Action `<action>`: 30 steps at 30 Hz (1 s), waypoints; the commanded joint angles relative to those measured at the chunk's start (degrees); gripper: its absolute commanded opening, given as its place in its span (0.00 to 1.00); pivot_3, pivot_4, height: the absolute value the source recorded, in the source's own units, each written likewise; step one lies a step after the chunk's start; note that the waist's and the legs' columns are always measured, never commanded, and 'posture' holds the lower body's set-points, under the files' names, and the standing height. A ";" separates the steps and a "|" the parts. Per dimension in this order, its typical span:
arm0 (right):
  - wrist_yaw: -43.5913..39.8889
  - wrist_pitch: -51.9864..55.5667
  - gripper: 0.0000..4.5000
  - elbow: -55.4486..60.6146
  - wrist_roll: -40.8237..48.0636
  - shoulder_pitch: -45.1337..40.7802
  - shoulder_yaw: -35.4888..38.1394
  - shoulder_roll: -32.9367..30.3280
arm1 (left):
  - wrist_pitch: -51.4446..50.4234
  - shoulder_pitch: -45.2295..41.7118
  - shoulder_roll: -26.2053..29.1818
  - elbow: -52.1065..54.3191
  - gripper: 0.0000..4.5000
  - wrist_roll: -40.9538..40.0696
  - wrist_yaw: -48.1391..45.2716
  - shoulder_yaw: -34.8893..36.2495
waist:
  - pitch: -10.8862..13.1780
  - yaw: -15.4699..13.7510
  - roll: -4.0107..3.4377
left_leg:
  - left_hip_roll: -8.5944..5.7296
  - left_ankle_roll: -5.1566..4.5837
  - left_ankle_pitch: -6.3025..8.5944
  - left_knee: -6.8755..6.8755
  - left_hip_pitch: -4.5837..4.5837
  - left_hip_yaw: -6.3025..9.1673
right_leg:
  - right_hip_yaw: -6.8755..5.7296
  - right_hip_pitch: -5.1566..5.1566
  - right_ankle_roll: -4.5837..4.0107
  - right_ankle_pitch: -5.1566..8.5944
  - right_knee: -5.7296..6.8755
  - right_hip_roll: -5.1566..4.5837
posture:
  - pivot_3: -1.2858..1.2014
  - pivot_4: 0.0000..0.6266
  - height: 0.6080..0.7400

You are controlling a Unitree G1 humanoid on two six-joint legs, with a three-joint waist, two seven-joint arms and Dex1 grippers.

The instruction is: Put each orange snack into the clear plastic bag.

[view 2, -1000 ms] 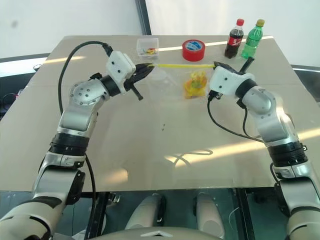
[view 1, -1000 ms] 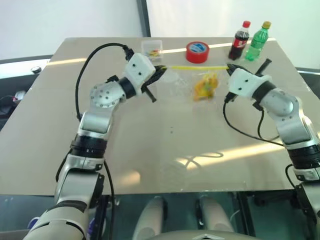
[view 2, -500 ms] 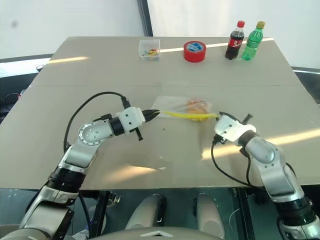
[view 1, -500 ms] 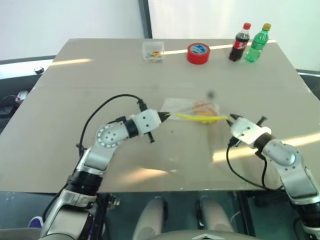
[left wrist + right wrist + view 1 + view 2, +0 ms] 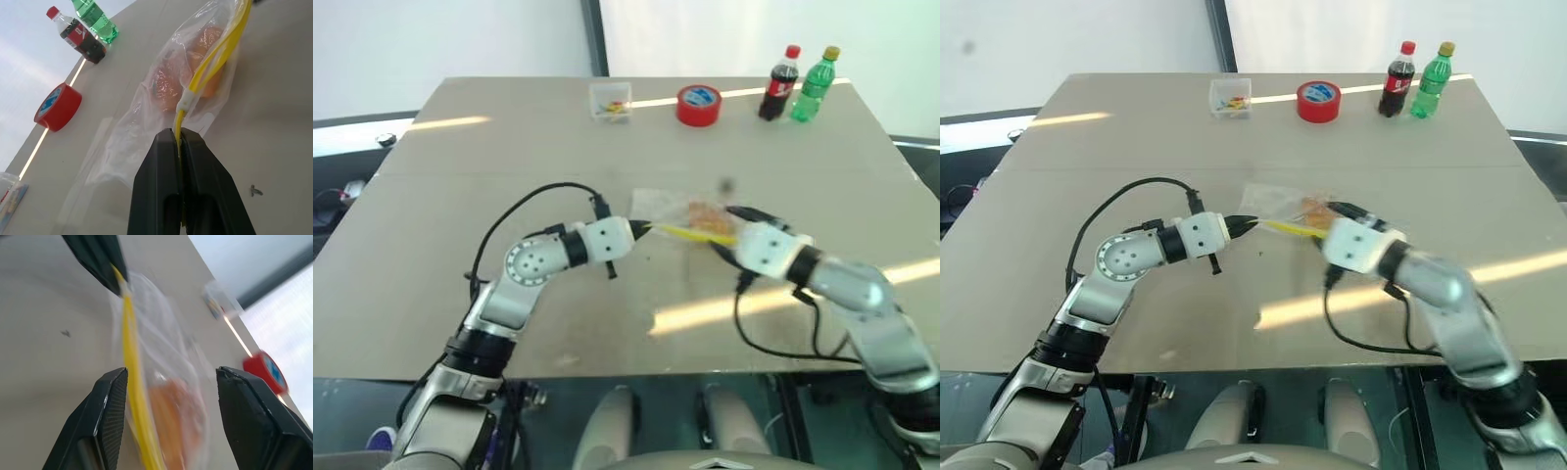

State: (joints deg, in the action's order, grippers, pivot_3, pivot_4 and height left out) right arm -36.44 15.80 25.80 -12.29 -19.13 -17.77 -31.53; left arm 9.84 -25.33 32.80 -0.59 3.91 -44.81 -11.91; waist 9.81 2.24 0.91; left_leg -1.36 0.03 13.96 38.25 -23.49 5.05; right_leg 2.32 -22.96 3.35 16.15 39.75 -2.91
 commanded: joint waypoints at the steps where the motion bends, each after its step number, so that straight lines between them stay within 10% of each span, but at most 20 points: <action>1: 0.23 -1.69 0.65 -2.52 -2.35 -3.32 -2.65 1.94 | -1.63 -0.39 -0.13 3.97 0.00 0.21 0.41 0.48 | 0.00 -0.23 0.00 | -0.01 0.00 0.00 0.01 -0.02 0.02 | -0.01 0.00 0.00 0.00 -0.01 -0.03 | 0.52 0.24 1.00; 14: 0.32 -6.49 0.65 -8.53 -5.90 -8.29 -5.31 5.54 | -4.88 1.56 -1.00 9.45 0.00 2.87 2.09 -0.21 | 0.00 -0.02 0.00 | -0.03 0.00 0.00 0.03 -0.05 0.06 | -0.04 -0.03 0.00 0.00 0.00 -0.04 | 0.52 0.24 1.00; 17: 0.28 -6.95 0.48 -8.86 -6.45 -9.18 -5.13 6.28 | -4.02 1.42 -0.70 8.81 0.00 4.40 2.93 -0.15 | 0.00 -0.05 0.00 | -0.03 0.00 0.00 0.03 -0.06 0.06 | -0.04 -0.04 0.00 0.00 0.00 -0.04 | 0.52 0.24 1.00; 29: 0.68 -8.85 0.48 -10.25 -8.78 -9.88 -5.33 7.80 | -3.86 1.36 -1.05 8.81 0.00 5.06 3.02 -0.09 | 0.00 -0.07 0.00 | -0.03 0.00 0.00 0.03 -0.06 0.07 | -0.05 -0.05 0.00 0.00 0.00 -0.05 | 0.52 0.24 1.00; 30: 0.65 -8.95 0.36 -10.28 -8.88 -9.95 -5.33 7.87 | -3.86 1.33 -1.01 8.74 0.00 5.03 2.97 -0.07 | 0.00 -0.07 0.00 | -0.03 0.00 0.00 0.03 -0.06 0.06 | -0.05 -0.05 0.00 0.00 0.00 -0.05 | 0.52 0.24 1.00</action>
State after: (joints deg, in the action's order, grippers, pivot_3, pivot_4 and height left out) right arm -36.23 8.26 14.54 -20.91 -27.87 -23.55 -23.89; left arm 5.39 -23.91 31.86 6.24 9.01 -42.16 -12.04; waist 9.81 2.17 0.91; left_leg -1.40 0.03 13.96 38.28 -23.55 5.11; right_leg 2.28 -23.01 3.35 16.15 39.75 -2.96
